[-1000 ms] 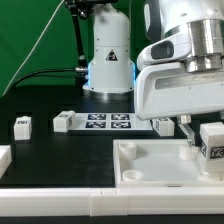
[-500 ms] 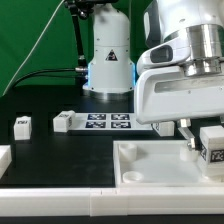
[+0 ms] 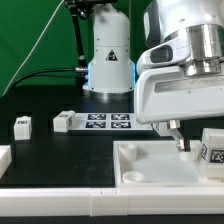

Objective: Assemble one leg

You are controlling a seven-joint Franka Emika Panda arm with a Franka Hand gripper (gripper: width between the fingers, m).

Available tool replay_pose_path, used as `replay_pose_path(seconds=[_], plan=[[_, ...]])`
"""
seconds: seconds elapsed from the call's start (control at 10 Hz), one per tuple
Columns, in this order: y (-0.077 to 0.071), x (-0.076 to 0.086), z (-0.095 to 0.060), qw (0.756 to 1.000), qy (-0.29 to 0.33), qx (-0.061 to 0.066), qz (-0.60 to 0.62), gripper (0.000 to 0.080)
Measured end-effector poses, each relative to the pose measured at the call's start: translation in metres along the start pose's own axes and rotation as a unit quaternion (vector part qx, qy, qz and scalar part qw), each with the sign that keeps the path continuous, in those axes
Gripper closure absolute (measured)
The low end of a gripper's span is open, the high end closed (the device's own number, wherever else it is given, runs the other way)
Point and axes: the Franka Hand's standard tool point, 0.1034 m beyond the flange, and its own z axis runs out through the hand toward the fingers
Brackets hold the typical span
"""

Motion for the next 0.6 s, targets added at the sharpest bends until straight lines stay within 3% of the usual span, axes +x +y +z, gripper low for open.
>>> replay_pose_path(seconds=[0.1, 0.4, 0.6], plan=[[0.0, 0.0, 0.0, 1.0, 0.0, 0.0, 0.0, 0.0163], [0.0, 0.0, 0.0, 1.0, 0.0, 0.0, 0.0, 0.0153], [-0.005, 0.005, -0.013, 1.0, -0.005, 0.003, 0.021, 0.0151]])
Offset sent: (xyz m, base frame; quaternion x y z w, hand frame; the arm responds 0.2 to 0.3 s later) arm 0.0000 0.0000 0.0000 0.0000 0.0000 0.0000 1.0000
